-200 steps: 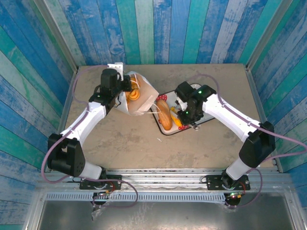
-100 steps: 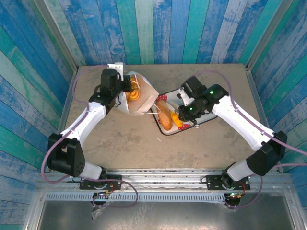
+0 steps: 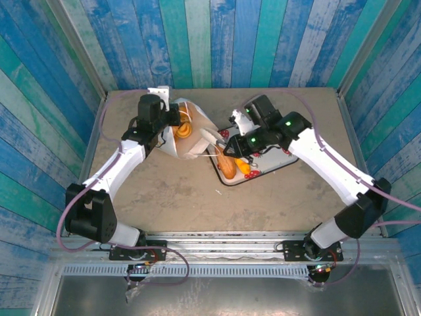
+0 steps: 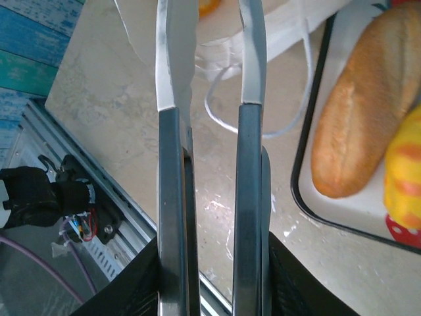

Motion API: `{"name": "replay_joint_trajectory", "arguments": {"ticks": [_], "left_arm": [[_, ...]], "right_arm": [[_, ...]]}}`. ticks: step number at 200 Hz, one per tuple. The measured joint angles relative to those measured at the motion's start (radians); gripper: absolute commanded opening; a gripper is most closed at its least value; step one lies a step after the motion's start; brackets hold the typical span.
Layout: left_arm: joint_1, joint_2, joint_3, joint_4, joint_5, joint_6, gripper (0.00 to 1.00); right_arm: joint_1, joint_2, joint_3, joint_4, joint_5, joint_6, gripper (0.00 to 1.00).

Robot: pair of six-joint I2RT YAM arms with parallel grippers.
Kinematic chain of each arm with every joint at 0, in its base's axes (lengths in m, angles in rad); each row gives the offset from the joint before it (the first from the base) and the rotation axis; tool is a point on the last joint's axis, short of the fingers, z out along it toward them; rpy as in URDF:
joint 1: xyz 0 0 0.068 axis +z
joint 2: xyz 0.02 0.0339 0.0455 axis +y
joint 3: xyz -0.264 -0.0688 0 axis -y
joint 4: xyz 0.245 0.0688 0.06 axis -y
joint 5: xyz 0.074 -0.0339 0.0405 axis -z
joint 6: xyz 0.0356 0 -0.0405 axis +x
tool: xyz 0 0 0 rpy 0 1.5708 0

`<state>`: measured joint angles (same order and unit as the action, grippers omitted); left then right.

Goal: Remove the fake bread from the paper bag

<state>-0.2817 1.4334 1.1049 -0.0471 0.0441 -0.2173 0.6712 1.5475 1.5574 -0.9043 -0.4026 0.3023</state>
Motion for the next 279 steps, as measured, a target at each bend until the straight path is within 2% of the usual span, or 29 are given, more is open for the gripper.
{"name": "replay_joint_trajectory", "arguments": {"ticks": [76,149,279], "left_arm": [[0.0,0.0,-0.014,0.002,0.024,0.015,0.08],[-0.001,-0.004,-0.035,0.003,0.052,0.031,0.08],[-0.001,-0.01,-0.035,0.002,0.071,0.03,0.08]], "right_arm": [[0.02,0.235,0.077,0.135,0.002,0.057,0.42],[0.036,0.36,0.198,0.196,0.035,0.077,0.49],[0.058,0.509,0.342,0.206,0.074,0.087,0.53]]}}
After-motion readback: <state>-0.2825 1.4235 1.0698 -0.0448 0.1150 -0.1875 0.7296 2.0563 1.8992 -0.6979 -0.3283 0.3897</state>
